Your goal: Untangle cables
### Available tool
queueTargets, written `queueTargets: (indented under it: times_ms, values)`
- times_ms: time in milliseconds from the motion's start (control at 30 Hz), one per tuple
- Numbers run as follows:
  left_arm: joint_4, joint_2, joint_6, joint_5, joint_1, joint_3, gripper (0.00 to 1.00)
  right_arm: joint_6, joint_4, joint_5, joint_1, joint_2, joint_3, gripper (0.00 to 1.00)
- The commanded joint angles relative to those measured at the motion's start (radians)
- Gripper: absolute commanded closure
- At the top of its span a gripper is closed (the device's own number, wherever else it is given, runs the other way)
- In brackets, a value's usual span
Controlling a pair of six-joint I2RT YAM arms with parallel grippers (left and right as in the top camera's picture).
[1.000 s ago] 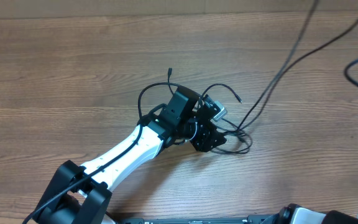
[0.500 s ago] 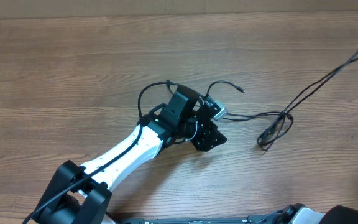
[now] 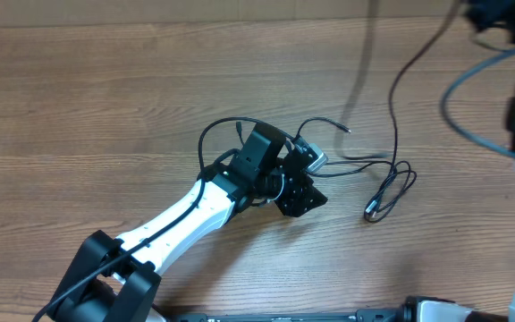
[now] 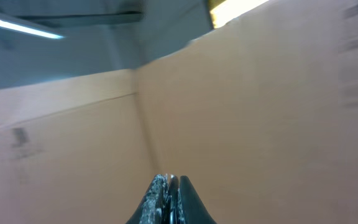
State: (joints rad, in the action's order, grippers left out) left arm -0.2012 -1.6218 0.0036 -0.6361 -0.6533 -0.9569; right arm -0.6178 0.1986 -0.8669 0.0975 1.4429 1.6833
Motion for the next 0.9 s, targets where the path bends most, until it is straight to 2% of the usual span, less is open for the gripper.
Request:
queueTargets:
  times_ms: [0,167,300,467,533,633,700,767,867]
  values:
    - [0.003,-0.008,0.016,-0.011,-0.002,0.006,0.45,-0.030,0.007,0.108,-0.079,0.035,0.033,0.96]
    - [0.007,-0.008,0.016,-0.011,-0.002,0.006,0.45,-0.040,0.043,0.221,-0.142,0.101,0.033,0.96]
    - [0.024,-0.008,0.016,-0.011,-0.002,0.006,0.45,-0.052,0.043,0.228,-0.171,0.142,0.033,0.96]
    - [0.028,-0.010,0.015,-0.011,-0.002,0.006,0.45,0.128,-0.175,0.226,-0.201,0.180,0.033,0.96]
    - [0.023,-0.010,0.015,-0.010,-0.003,0.006,0.45,0.153,-0.251,0.212,-0.212,0.193,0.033,0.96]
    - [0.024,-0.012,0.012,0.010,-0.003,0.006,0.45,0.156,-0.268,0.148,-0.230,0.202,0.033,0.96]
    - [0.024,-0.017,-0.058,0.106,-0.002,0.006,0.48,0.154,-0.264,0.120,-0.243,0.201,0.033,0.96]
    - [0.027,-0.022,-0.196,0.276,-0.002,0.006,0.55,0.153,-0.275,0.097,-0.245,0.198,0.033,0.96]
    - [0.079,-0.025,-0.402,0.463,-0.001,0.006,0.51,0.152,-0.341,0.094,-0.244,0.198,0.033,0.96]
